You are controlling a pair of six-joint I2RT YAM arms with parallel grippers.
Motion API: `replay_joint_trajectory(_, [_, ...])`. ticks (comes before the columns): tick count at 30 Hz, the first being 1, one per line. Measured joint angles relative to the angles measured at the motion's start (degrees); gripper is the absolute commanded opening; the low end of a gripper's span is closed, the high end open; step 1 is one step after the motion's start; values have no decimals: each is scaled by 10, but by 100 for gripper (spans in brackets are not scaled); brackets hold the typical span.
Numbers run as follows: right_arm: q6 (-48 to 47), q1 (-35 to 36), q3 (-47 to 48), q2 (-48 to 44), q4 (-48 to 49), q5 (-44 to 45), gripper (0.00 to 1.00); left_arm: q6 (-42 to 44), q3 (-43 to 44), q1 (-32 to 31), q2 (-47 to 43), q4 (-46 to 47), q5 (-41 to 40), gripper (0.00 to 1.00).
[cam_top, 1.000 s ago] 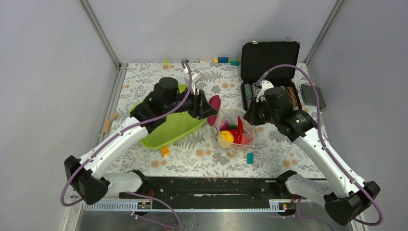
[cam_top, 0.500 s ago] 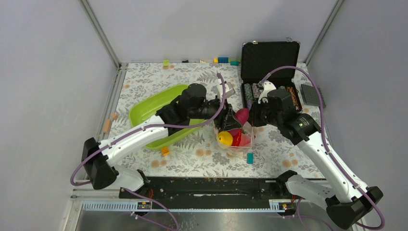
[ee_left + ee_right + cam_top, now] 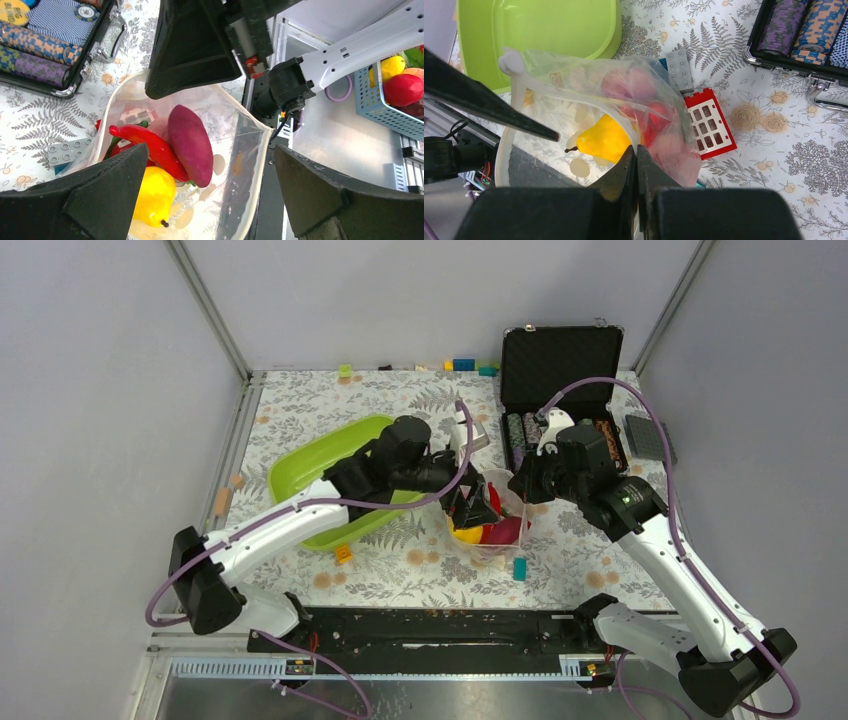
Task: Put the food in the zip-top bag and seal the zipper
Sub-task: Place the fake vegetable in the zipper food storage bag, then zip the zipper food storage bag at the center of the board.
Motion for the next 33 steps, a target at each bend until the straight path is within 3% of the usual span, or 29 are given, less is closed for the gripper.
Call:
replay_joint_trajectory(8, [-21,0,2,16,-1,-10,0,54,-38,30,-121,-18,-46,99])
replay_joint_trajectory(12, [-36,0,9,34,-4,-19,0,81,-94,151,-201,7,-36,99])
replay_joint_trajectory(15, [-51,0,21,49,-5,-38,0,144,-125,223,-210,18,28,99])
replay_joint_trajectory(24, [-87,-1,84,108,-15,-94,0,304,-125,236,-46,-22,197,95])
replay_joint_trajectory(33, [-98,-2,100,134,-19,-116,0,464,97,286,160,-213,377,87])
